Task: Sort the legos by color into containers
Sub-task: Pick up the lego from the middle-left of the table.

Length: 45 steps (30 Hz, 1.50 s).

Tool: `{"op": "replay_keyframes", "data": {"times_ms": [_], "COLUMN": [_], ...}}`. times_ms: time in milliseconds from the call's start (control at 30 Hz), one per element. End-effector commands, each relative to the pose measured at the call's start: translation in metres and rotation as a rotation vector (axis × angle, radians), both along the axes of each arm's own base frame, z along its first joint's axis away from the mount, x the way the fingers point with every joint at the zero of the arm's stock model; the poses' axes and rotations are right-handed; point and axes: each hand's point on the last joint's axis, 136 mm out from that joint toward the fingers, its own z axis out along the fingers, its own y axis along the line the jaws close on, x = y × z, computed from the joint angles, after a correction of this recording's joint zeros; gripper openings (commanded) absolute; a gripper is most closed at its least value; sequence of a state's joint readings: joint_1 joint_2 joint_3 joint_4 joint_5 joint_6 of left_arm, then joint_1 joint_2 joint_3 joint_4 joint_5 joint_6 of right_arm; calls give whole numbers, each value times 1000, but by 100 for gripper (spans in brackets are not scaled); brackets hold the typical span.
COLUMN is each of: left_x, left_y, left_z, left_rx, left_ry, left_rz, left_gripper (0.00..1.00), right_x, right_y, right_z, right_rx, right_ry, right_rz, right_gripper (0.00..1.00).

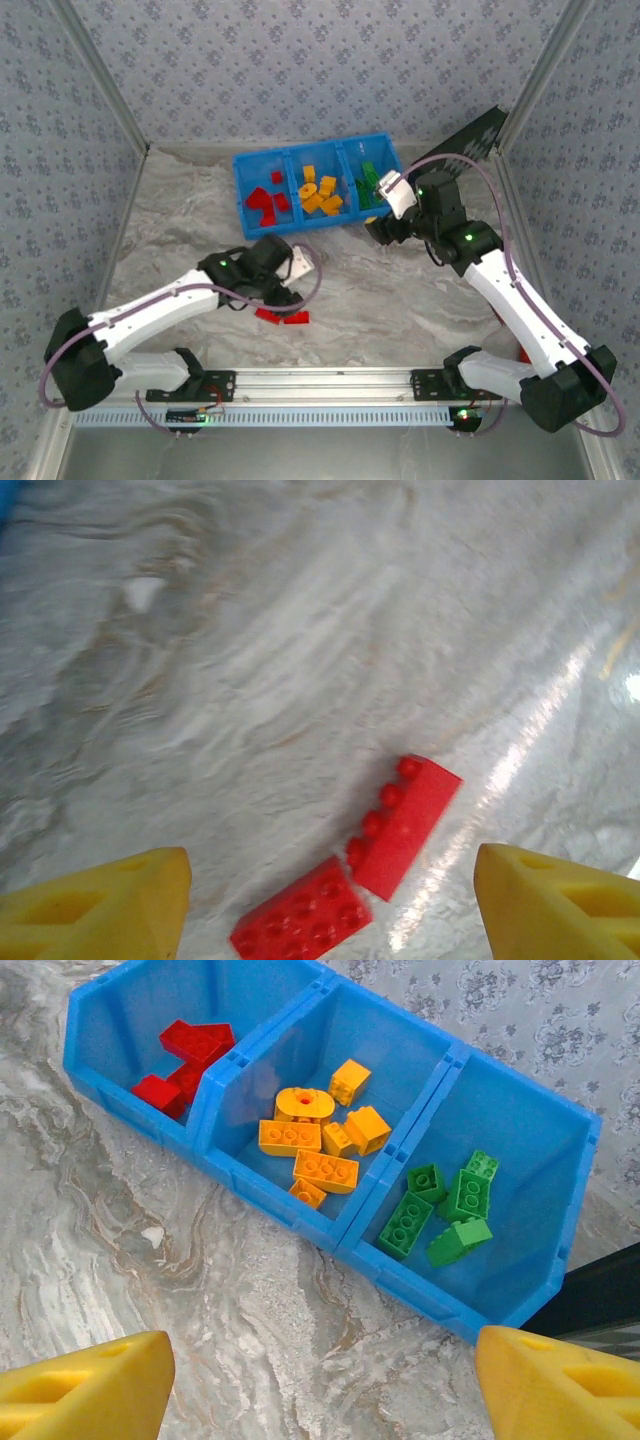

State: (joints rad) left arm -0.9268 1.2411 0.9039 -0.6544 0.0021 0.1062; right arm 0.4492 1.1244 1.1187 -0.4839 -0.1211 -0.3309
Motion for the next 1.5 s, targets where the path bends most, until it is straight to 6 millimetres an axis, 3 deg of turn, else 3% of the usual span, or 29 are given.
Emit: {"op": "replay_keyframes", "data": {"times_ms": [0, 100, 467, 1000, 1167, 1367, 1467], "left_x": [-10, -17, -34, -31, -21, -24, -26], "left_y": [-5, -10, -21, -15, -2, 0, 0], "left_z": [-24, -38, -56, -87, -98, -107, -111], "left_rx": [127, 155, 130, 233, 348, 379, 390], "left_ry": [-2, 17, 99, 139, 117, 158, 171], "left_rz": [-110, -161, -249, -231, -218, -212, -220], "left_gripper": [75, 75, 75, 69, 60, 54, 37], "right_x": [-10, -12, -6, 9, 12, 16, 18], "right_y": [0, -1, -19, -31, -39, -43, -43], "right_z": [8, 6, -8, -9, -10, -8, -9], "right_rx": [11, 9, -13, -22, -25, -25, -21], "right_ry": [-21, -18, -15, -9, -18, -19, -17], "right_rz": [31, 28, -64, -140, -172, -179, -180], "right_gripper": [81, 81, 84, 84, 85, 85, 85]}}
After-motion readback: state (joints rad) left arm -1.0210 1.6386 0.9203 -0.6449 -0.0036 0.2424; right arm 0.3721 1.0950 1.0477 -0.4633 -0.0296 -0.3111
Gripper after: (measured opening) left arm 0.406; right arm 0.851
